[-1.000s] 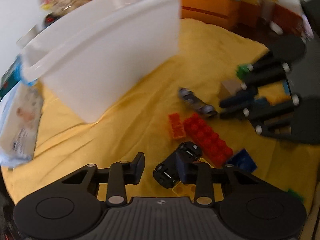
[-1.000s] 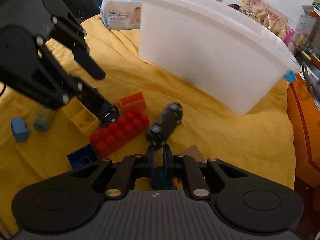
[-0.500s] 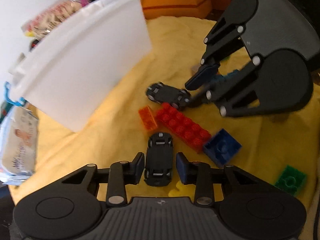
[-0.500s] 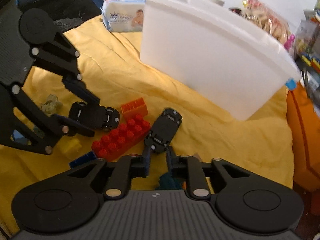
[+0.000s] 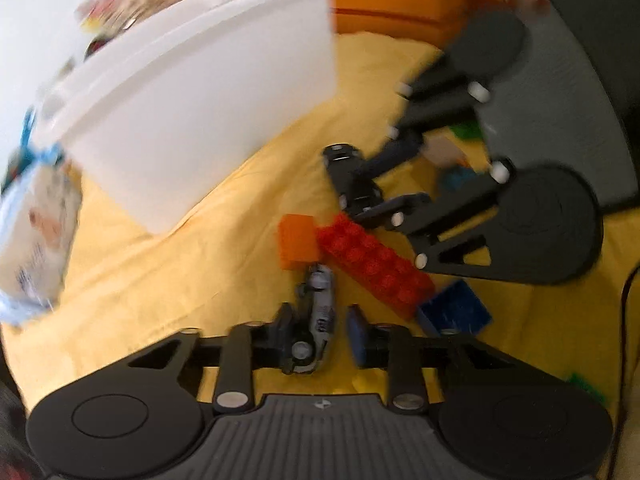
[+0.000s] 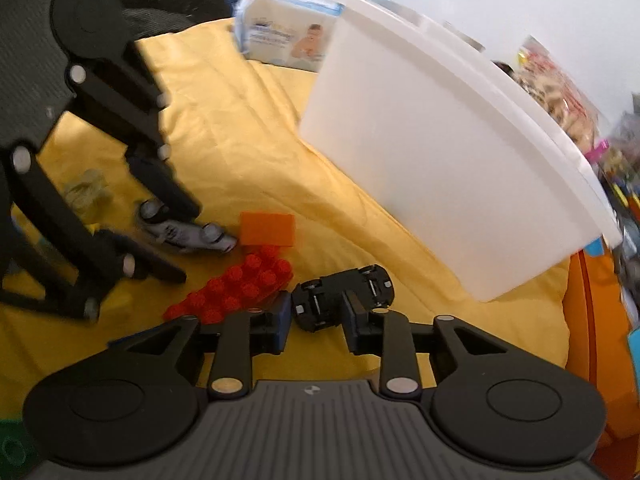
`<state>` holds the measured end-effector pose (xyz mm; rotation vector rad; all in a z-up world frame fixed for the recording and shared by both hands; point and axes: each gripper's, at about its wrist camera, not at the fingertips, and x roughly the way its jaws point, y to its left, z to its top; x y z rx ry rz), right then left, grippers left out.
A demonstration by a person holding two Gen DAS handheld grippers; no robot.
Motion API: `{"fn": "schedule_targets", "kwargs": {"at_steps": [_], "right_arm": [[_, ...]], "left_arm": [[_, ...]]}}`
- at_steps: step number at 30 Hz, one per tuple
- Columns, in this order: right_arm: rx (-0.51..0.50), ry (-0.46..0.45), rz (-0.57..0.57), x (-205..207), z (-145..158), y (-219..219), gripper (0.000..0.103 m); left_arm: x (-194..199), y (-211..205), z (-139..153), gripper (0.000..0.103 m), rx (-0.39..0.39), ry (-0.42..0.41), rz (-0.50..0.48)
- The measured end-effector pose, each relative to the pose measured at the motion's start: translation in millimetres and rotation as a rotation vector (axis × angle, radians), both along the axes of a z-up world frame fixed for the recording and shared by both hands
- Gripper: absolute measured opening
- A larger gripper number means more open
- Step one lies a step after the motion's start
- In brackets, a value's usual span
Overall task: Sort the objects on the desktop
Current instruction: 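Grasp a black car with the right tool while the left tool grasps a white-green car, then carry both cars over the white bin and open both tools to release them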
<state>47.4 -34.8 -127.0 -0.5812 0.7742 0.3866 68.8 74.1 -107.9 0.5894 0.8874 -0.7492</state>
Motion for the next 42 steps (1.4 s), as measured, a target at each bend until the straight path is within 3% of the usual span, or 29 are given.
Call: {"fn": "schedule_targets", "kwargs": {"at_steps": [6,10,12,14,17,21,25,26,27,28,29,31,34,36,37,39,40,42], "right_arm": [[0.188,0.04,-0.143,4.4,20.7,-26.9,0.006],[0.496,0.106,-0.238,8.5,41.7,-54.4,0.006],[0.643,0.146,-0.287,14.2,47.5,-66.8,0.006],[0.586,0.155,-0.316,21.6,44.1,-65.2,0.011],[0.435,0.11,-0.37,22.1,36.6,-56.0,0.039],[0.424,0.127,-0.396,30.1,34.1,-43.9,0.041],[0.291,0.117,-0.399,32.0,19.4,-24.5,0.045],[0.252,0.123,-0.4,33.7,13.0,-20.5,0.043],[0.218,0.118,-0.409,34.0,8.4,-19.6,0.032],[0.214,0.115,-0.418,33.5,6.2,-21.7,0.03],[0.235,0.12,-0.426,32.0,6.3,-28.0,0.018],[0.321,0.14,-0.446,29.3,11.4,-42.4,0.019],[0.55,0.179,-0.443,23.3,27.0,-66.8,0.019],[0.723,0.28,-0.456,29.8,23.5,-82.2,0.019],[0.76,0.321,-0.469,34.1,18.2,-86.2,0.019],[0.745,0.377,-0.509,39.5,5.6,-91.7,0.023],[0.714,0.363,-0.522,38.9,4.9,-93.2,0.025],[0.607,0.274,-0.512,32.0,12.9,-91.5,0.042]], "left_arm": [[33.4,35.8,5.8,0.024,-0.208,0.212,0.177],[47.1,53.0,2.0,0.024,-0.351,0.339,0.275],[43.1,54.7,-3.5,0.027,-0.306,0.31,0.3],[36.4,52.3,-0.1,0.031,-0.271,0.26,0.282],[32.0,47.1,6.1,0.035,-0.198,0.172,0.263],[28.9,46.1,15.3,0.042,-0.146,0.088,0.276],[21.6,38.8,20.6,0.043,-0.11,0.029,0.259],[19.9,37.7,20.7,0.043,-0.112,0.03,0.254],[18.2,35.7,20.1,0.043,-0.113,0.032,0.249],[17.6,34.2,19.0,0.044,-0.112,0.034,0.246],[17.2,32.2,17.2,0.044,-0.108,0.037,0.243],[17.6,28.9,12.7,0.044,-0.102,0.042,0.239],[19.7,29.4,11.1,0.044,-0.099,0.045,0.254],[23.8,30.3,10.4,0.044,-0.096,0.049,0.27],[25.8,30.7,10.2,0.044,-0.095,0.051,0.275],[29.3,31.1,9.2,0.044,-0.09,0.058,0.282],[30.1,31.2,9.0,0.044,-0.087,0.068,0.283],[29.8,31.2,7.3,0.044,-0.086,0.081,0.282]]}}
